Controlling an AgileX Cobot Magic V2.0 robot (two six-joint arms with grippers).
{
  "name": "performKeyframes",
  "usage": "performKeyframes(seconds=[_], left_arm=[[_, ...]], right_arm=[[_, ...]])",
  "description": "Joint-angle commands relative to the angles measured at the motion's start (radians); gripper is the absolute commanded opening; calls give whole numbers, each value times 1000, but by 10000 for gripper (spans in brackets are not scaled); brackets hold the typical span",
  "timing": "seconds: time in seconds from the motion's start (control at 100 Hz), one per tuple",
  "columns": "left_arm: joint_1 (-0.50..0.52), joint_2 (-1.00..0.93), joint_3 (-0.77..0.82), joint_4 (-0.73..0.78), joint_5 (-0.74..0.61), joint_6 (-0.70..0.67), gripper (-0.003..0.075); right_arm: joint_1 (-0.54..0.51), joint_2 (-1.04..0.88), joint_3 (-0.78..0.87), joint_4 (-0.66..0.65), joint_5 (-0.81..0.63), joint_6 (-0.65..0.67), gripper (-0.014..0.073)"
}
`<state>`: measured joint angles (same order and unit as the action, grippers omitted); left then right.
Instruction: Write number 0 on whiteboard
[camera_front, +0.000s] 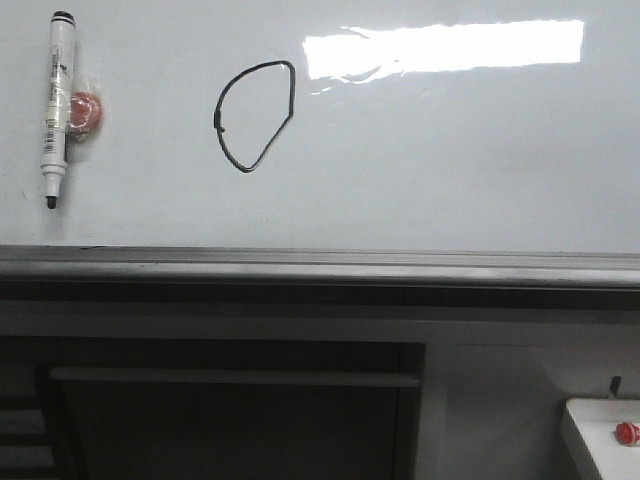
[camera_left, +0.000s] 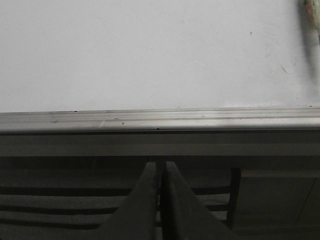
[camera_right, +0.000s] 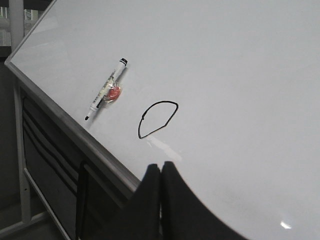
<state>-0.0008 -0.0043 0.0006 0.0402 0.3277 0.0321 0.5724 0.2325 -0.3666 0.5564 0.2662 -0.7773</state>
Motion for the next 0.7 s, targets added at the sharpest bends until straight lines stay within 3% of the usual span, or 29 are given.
performKeyframes(seconds=[0.0,0.69], left_arm=[[3,-27,12,2,-63,-16,-20],[3,-27,12,2,-72,-16,-20]], right_arm=[[-4,9,-26,10,-71,1,-55],[-4,9,-26,10,-71,1,-55]])
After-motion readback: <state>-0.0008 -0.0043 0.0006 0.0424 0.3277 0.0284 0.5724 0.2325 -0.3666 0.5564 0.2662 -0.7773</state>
